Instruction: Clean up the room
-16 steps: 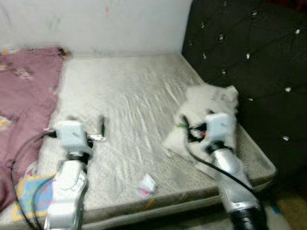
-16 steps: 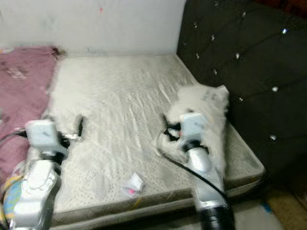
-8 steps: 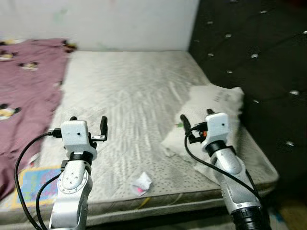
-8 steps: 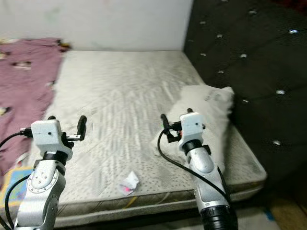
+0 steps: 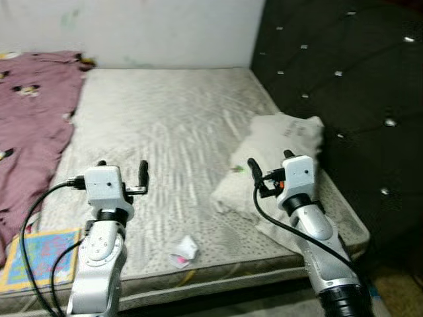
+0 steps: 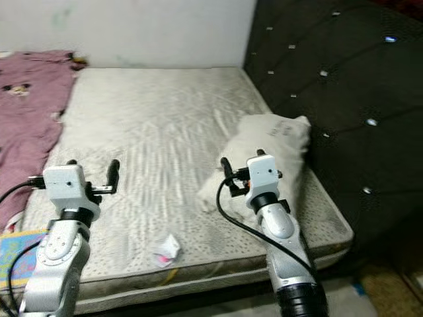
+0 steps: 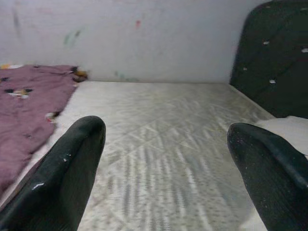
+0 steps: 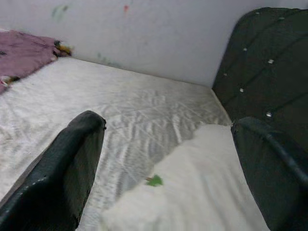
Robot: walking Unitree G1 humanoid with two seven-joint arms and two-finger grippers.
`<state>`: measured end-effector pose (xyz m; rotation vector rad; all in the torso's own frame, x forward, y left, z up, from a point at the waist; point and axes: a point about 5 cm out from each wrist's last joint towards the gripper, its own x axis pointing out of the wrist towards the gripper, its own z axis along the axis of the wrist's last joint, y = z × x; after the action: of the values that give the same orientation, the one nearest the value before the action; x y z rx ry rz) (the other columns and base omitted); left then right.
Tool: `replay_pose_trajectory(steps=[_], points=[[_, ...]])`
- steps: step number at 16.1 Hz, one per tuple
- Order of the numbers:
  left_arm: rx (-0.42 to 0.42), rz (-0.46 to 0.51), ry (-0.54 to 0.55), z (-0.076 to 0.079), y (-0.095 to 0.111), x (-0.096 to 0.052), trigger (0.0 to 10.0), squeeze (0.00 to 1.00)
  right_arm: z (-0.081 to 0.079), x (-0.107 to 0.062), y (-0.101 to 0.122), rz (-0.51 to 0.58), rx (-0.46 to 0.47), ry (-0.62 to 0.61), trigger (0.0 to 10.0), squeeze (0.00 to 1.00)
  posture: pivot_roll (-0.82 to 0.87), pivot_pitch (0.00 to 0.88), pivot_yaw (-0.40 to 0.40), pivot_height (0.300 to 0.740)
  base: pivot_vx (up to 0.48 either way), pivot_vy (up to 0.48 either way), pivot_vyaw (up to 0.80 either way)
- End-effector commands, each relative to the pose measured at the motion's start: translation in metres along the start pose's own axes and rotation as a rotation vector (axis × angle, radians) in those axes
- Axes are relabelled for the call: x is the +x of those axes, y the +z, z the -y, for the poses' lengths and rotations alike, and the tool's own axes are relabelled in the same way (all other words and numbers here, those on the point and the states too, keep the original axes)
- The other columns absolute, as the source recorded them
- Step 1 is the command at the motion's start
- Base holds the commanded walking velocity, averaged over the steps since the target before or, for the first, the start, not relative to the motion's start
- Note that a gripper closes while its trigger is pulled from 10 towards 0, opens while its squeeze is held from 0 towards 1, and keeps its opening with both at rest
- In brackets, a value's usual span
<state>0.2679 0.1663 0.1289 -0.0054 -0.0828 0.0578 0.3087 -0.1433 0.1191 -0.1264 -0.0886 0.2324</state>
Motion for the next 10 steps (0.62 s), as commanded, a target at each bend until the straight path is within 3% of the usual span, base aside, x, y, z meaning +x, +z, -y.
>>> replay_pose_trajectory(steps=[1,4,10], points=[[0.003,-0.001,0.002,0.0,0.001,-0.0006,10.0,0.0,-0.002,0.0012,0.0032,0.01,-0.007,0.015,10.0,0.0,-0.04,0.054,-0.081,0.74,0.0,-0.386,0.8],[-0.005,0.0,0.004,0.0006,0.0013,0.0004,10.0,0.0,-0.0015,0.0021,0.0033,0.011,-0.004,0.015,10.0,0.0,-0.04,0.057,-0.085,0.74,0.0,-0.433,0.71],[-0.022,0.007,0.013,0.0007,0.0017,0.0015,10.0,0.0,-0.0026,0.0035,0.0038,0.012,-0.005,0.021,10.0,0.0,-0.04,0.05,-0.085,0.74,0.0,0.0,0.0]])
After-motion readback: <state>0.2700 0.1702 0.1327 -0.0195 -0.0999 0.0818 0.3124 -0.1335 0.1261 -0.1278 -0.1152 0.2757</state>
